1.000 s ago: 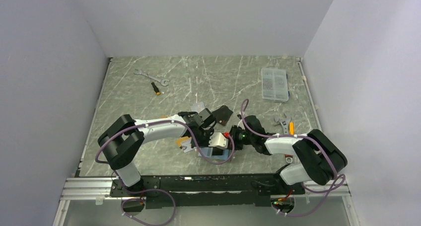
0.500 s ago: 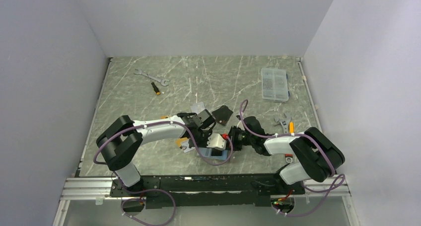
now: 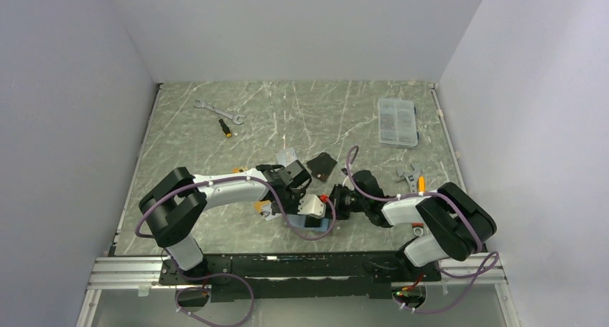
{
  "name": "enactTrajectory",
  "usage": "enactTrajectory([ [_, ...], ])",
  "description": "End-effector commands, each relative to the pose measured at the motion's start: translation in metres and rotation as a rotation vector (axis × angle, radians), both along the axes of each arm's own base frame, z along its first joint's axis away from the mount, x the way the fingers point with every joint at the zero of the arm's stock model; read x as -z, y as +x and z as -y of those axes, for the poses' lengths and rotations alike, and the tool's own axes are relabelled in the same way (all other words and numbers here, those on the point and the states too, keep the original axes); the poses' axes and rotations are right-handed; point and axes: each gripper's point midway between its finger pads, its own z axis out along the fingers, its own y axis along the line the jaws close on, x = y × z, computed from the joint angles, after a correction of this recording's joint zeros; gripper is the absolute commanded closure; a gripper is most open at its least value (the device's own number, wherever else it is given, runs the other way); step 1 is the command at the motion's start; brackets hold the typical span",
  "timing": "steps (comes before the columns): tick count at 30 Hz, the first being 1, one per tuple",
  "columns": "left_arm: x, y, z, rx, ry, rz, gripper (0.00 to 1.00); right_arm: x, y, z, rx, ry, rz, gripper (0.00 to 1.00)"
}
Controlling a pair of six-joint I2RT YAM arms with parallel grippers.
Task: Put the credit cards into the card holder
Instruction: Insert the credit card into the card holder.
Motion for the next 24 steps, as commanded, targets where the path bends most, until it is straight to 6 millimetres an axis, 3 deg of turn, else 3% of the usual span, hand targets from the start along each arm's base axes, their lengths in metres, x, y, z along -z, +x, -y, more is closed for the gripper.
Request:
enactTrajectory([
  [1, 0.003, -0.002, 0.002, -0.009, 0.001, -0.017, 0.81, -0.003, -0.007, -0.002, -0.028, 0.035, 0.013, 1.00],
  [12, 0.011, -0.012, 0.004, 0.009, 0.001, -0.064, 0.82, -0.011, -0.003, 0.006, -0.004, 0.075, 0.032, 1.00],
  [24, 0.014, -0.013, -0.001, 0.013, 0.017, -0.058, 0.83, -0.008, 0.001, -0.006, -0.035, 0.128, 0.001, 1.00],
])
